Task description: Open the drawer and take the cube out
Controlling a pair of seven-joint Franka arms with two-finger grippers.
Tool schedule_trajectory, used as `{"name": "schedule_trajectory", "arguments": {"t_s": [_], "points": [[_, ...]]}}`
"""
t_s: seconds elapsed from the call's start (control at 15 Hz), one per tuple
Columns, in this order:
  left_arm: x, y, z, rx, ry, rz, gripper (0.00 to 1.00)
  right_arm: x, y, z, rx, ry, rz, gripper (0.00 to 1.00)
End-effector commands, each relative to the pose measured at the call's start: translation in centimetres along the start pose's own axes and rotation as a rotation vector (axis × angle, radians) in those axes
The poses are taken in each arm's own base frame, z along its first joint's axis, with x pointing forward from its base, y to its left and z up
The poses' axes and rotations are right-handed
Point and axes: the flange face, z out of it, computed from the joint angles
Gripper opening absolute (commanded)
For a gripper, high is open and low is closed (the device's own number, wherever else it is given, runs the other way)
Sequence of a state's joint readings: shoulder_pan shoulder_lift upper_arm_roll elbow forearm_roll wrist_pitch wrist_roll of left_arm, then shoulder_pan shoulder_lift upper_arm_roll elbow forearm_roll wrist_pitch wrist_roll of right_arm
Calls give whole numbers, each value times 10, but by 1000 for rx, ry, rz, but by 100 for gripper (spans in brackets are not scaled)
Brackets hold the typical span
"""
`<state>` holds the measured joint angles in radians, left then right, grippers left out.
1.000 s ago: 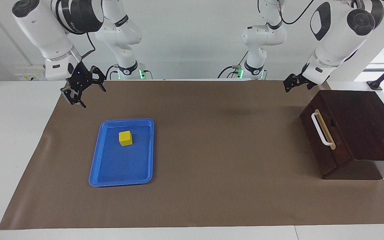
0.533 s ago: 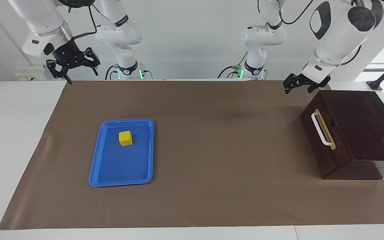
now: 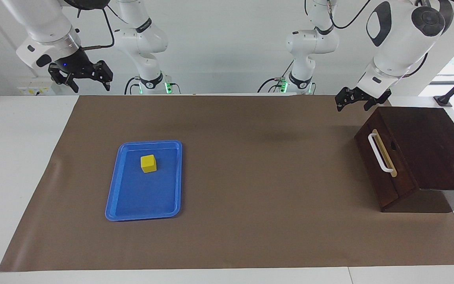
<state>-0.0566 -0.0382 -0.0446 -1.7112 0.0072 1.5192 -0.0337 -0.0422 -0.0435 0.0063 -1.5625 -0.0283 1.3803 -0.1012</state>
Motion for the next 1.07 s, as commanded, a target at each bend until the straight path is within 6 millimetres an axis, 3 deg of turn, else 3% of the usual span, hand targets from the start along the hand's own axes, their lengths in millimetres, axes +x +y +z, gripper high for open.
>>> {"name": "schedule_trajectory", "arguments": {"t_s": [0.0, 1.0], "points": [[-2, -4, -5, -15, 18, -1, 100, 14, 5, 8, -24, 18, 22, 100], [-2, -3, -5, -15, 18, -1, 100, 13, 16, 1, -26, 62, 25, 100]]}}
